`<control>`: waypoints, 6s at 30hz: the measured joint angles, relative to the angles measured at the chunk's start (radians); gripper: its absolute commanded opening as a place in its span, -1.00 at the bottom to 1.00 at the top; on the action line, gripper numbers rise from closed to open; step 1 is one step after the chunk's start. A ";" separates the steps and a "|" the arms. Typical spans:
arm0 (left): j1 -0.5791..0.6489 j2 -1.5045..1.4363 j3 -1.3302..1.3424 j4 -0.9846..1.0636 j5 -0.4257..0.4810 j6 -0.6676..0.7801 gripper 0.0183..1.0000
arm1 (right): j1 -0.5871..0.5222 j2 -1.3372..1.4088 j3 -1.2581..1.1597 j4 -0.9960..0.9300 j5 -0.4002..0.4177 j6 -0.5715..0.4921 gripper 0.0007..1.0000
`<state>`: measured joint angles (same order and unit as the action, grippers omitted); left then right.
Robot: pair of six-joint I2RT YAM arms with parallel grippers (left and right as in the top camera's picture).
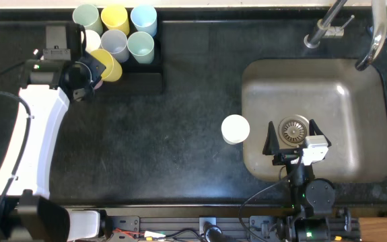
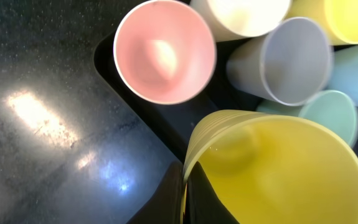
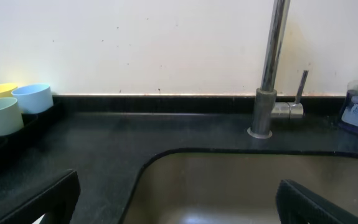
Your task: Store Cups
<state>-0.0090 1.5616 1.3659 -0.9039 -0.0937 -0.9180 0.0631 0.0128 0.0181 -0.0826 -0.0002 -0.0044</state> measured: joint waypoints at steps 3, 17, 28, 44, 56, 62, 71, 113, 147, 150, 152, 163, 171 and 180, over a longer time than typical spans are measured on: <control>0.012 0.015 -0.015 0.005 0.000 -0.003 -0.96 | 0.000 0.000 0.000 0.001 0.000 0.000 0.99; 0.016 0.145 -0.017 0.016 0.004 -0.019 -0.96 | 0.000 0.000 0.000 0.000 0.000 0.000 0.99; 0.015 0.186 -0.017 0.051 0.004 -0.023 -0.96 | 0.000 0.000 0.000 0.000 0.000 0.000 0.99; -0.024 0.213 -0.017 0.066 -0.011 -0.023 -0.95 | 0.000 0.000 0.000 0.000 0.000 0.000 1.00; -0.024 0.213 -0.017 0.058 -0.031 -0.026 1.00 | 0.000 0.000 0.000 0.000 0.000 0.000 1.00; -0.024 0.213 -0.017 0.058 -0.035 -0.026 1.00 | 0.000 0.000 0.000 0.000 0.000 0.000 1.00; -0.024 0.132 -0.023 -0.018 -0.038 -0.026 1.00 | 0.000 0.000 0.000 0.000 0.000 0.000 0.99; -0.050 -1.546 -1.352 0.817 0.066 1.003 1.00 | 0.000 0.000 0.000 0.000 0.000 0.000 1.00; -0.108 -1.547 -1.352 0.818 0.072 1.003 1.00 | 0.000 0.000 0.000 0.000 0.000 0.000 0.99; -0.108 -1.547 -1.352 0.818 0.072 1.003 1.00 | 0.000 0.000 0.000 0.000 0.000 0.000 0.99; -0.108 -1.547 -1.352 0.818 0.072 1.003 1.00 | 0.000 0.000 0.000 0.000 0.000 0.000 0.99; -0.108 -1.547 -1.352 0.818 0.072 1.003 1.00 | 0.000 0.003 0.013 -0.048 -0.001 0.000 0.99; -0.108 -1.547 -1.354 0.820 0.075 1.003 1.00 | 0.000 0.317 0.560 -0.559 -0.003 0.000 1.00; -0.108 -1.549 -1.355 0.821 0.076 1.003 1.00 | 0.048 0.934 1.082 -1.162 0.001 -0.088 1.00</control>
<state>-0.1165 0.0128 0.0113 -0.0826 -0.0181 0.0845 0.1112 0.9470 1.1000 -1.2449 0.0010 -0.0925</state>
